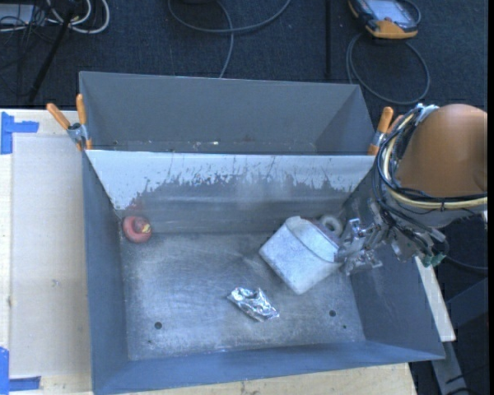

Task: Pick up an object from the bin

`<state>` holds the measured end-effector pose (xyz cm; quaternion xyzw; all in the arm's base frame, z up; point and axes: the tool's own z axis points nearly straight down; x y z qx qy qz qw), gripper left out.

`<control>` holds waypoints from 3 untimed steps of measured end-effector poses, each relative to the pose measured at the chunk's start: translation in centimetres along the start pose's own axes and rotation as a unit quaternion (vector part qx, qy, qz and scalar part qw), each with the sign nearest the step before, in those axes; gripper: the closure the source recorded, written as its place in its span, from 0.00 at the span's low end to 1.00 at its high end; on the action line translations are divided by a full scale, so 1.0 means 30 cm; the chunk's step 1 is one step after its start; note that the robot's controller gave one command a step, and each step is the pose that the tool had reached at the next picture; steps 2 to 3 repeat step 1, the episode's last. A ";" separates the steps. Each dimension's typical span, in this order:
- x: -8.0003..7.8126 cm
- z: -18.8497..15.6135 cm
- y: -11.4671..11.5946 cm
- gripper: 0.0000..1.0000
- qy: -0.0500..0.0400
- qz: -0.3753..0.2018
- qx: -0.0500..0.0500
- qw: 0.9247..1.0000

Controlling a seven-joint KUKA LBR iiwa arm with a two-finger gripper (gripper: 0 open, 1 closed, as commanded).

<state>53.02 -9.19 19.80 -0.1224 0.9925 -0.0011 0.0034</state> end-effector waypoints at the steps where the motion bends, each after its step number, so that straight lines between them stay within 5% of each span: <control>1: 0.021 -0.135 0.021 1.00 0.002 -0.201 -0.002 0.979; 3: 0.021 -0.135 0.021 1.00 0.002 -0.201 -0.002 0.979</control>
Offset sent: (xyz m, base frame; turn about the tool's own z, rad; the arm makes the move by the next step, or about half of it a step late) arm -0.0084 0.0041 0.0405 -0.4057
